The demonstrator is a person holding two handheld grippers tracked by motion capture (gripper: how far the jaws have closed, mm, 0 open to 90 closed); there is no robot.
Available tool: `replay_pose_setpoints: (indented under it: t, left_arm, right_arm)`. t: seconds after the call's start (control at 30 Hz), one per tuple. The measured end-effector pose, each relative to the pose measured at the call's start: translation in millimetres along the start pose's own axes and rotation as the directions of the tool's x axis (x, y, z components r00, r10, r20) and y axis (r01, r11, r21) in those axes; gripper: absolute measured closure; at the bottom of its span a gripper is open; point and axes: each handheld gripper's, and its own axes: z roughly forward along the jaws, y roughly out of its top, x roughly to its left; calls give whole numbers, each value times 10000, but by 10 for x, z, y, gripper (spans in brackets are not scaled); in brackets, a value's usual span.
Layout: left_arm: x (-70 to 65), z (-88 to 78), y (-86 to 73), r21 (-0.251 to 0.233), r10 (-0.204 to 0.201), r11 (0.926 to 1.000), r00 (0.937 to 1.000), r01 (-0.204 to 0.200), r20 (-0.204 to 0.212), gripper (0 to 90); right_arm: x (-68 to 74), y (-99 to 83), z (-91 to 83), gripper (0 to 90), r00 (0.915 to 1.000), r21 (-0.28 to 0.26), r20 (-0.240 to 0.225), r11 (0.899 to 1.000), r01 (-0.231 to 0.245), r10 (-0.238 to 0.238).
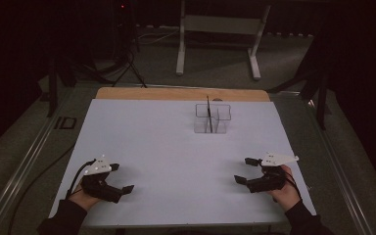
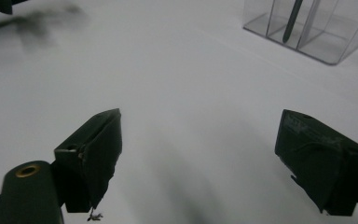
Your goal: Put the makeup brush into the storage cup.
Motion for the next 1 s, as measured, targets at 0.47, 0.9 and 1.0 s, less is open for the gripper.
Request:
replay_pose_setpoints:
  t: [0.47, 0.9, 1.0]
  left_arm:
    - [13, -63, -143, -1212, 93, 9926, 9998, -68, 201, 18]
    - [-13, -54, -133, -1325, 2, 9912, 10000, -10, -62, 17]
    - [-13, -58, -137, -1351, -24, 9908, 9999, 6, -129, 18]
  right_arm:
    - [52, -177, -125, 164, 9975, -324, 158, 9971, 689, -684]
    - [56, -228, -107, 159, 9962, -85, 165, 9963, 853, -852]
    - [61, -226, -104, 159, 9959, -72, 152, 9960, 891, -889]
